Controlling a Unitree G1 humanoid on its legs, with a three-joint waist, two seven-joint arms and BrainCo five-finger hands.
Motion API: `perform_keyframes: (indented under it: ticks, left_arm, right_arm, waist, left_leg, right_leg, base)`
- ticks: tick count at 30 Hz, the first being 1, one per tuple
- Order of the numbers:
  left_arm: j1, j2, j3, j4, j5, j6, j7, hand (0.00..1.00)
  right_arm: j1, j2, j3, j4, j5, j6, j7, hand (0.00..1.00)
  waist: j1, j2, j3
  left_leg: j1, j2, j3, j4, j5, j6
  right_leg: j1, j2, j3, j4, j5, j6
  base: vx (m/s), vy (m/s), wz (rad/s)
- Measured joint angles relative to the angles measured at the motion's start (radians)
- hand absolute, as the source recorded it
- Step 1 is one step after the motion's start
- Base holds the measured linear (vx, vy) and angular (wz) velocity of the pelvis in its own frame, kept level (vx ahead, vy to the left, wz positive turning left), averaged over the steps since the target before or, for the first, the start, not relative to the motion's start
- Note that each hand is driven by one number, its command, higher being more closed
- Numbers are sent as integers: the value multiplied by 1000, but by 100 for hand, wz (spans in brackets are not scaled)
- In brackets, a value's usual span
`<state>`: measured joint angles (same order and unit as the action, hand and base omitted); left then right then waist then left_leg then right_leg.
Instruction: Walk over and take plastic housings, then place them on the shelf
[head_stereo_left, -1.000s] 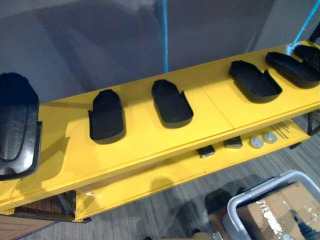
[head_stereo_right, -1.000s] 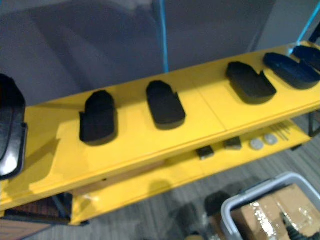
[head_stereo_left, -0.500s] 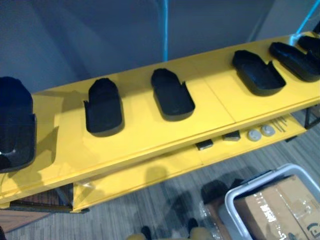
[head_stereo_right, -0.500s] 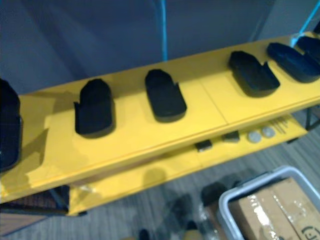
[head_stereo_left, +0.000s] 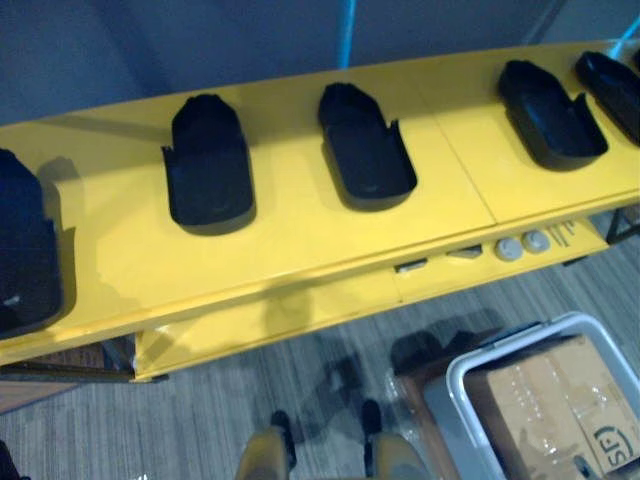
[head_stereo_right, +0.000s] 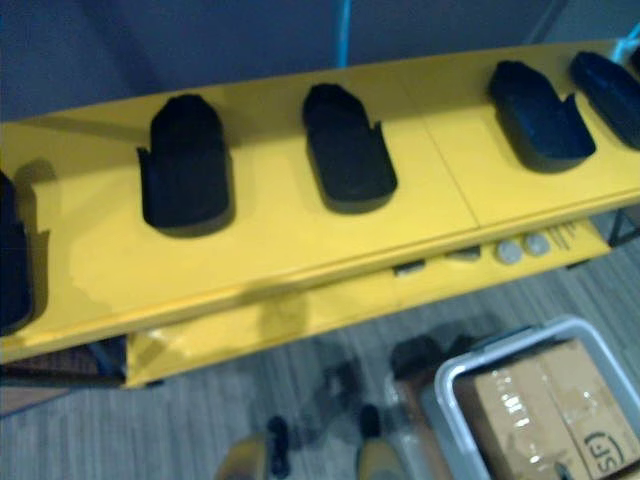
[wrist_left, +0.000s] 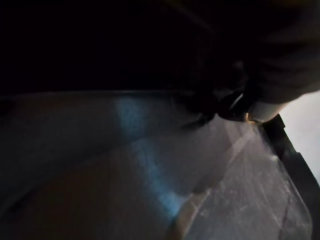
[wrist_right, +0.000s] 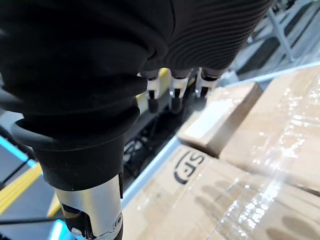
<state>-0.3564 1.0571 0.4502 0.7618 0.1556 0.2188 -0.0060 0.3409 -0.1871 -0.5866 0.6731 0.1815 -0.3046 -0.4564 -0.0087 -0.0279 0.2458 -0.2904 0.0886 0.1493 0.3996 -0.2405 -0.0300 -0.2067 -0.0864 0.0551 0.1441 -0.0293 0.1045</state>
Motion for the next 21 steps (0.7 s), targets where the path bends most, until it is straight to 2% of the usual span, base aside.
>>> perform_keyframes:
  ticks: [4, 8, 11, 14, 21]
  left_arm:
    - [-33, -1, -2, -56, 0, -3, 58, 100]
    - [-78, -2, -21, -78, 0, -42, 109, 100]
    - [-113, -5, -41, -90, 0, -50, 124, 100]
    - [-131, -5, -69, -107, 0, -50, 154, 100]
    - [-181, -11, -110, -111, 1, -20, 148, 100]
  right_arm:
    - [-2, -7, 0, -32, 1, 0, 2, 0]
    - [-2, -34, 0, -39, 1, -1, 23, 0]
    - [-3, -51, 0, -68, 1, -2, 40, 0]
    - [-5, -68, 0, -77, 1, -4, 48, 0]
    - [-13, -94, 0, -79, -4, -4, 69, 0]
  waist:
    - [1, -1, 32]
    - [-3, -2, 46]
    - [-1, -1, 57]
    - [-2, 0, 57]
    - [-8, 2, 70]
  left_leg:
    - [-27, 7, 0, 15, 0, 0]
    - [-46, 10, 5, 20, 0, -1]
    - [-44, 13, 24, 21, 1, -1]
    - [-43, 14, 43, 11, 1, -1]
    - [-40, 23, 64, 11, 1, -2]
  right_leg:
    - [-20, 4, 1, -1, 8, 3]
    - [-41, 5, 4, 2, 9, 4]
    - [-52, 6, 19, 7, 9, 4]
    - [-72, 7, 33, 21, 9, 5]
    - [-91, 14, 50, 38, 9, 5]
  base:
    - [-30, -3, -3]
    - [12, -1, -3]
    - [22, 7, -13]
    - [26, 3, -18]
    - [-10, -8, -10]
